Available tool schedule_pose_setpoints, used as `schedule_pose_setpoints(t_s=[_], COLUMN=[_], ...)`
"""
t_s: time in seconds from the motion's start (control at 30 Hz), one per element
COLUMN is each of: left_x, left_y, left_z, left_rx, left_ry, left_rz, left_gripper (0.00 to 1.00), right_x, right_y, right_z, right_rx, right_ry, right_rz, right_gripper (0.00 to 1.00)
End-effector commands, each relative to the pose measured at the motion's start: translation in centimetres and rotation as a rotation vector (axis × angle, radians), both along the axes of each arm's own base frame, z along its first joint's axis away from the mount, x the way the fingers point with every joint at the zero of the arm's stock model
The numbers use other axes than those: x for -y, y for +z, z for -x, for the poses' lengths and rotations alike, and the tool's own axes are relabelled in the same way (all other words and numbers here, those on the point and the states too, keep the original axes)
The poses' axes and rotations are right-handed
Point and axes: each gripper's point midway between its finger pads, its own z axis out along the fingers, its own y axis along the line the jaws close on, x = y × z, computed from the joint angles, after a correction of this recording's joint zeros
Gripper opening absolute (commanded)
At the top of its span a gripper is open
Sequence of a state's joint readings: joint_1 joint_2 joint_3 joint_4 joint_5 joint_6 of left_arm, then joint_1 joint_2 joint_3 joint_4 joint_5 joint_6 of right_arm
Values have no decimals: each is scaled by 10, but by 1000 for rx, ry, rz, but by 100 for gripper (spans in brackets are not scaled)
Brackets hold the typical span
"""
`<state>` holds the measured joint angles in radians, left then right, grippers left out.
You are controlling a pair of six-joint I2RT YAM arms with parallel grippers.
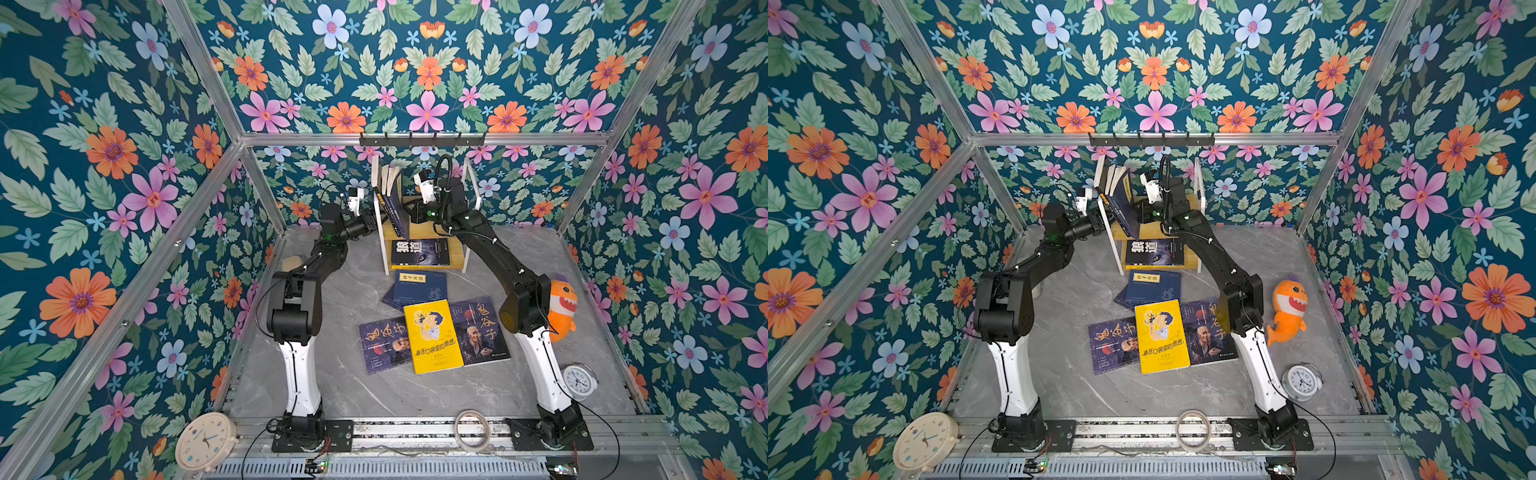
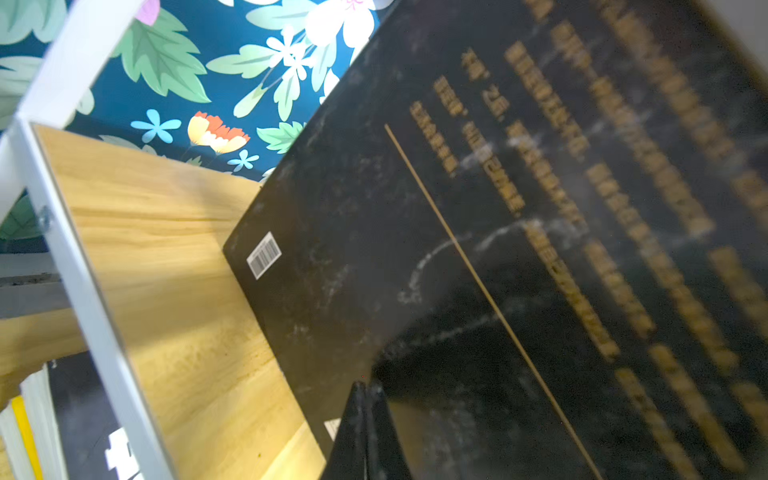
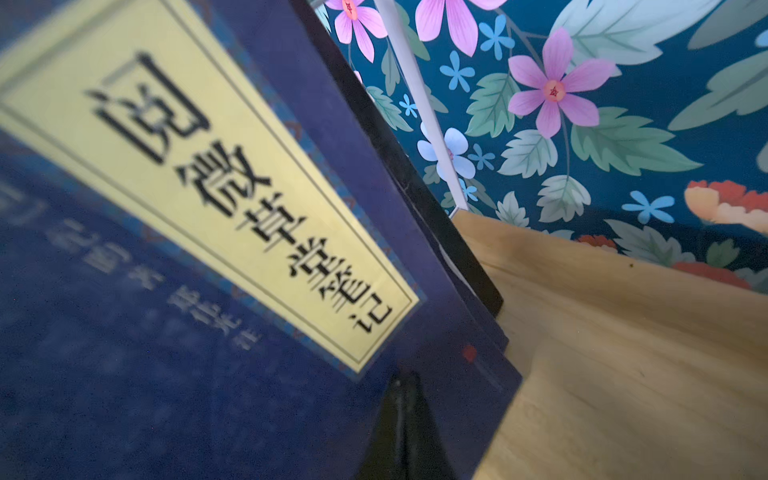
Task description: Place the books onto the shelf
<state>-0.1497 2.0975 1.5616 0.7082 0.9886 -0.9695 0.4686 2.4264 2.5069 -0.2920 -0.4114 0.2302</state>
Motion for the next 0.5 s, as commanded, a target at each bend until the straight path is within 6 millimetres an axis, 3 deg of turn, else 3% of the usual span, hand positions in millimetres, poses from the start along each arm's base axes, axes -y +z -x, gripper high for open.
schedule_pose_setpoints(t_s=[0.0,0.1,0.37,0.47], left_x=[-3,-17,-81,-107], left_y=[17,23,35,40], left_z=[4,-1,-13,-9], left_rx=[50,49,-20,-47], left_ry=[-3,37,254,347], left_rz=[10,5,-47,-92], left_gripper=[0,0,0,3], right_x=[0,7,32,40], right_y=[11,16,48,57], right_z=[10,18,55,75], right_rx=[13,26,95,129], right_ry=[16,21,73,95], right_rz=[17,52,97,94], right_gripper=[0,0,16,31])
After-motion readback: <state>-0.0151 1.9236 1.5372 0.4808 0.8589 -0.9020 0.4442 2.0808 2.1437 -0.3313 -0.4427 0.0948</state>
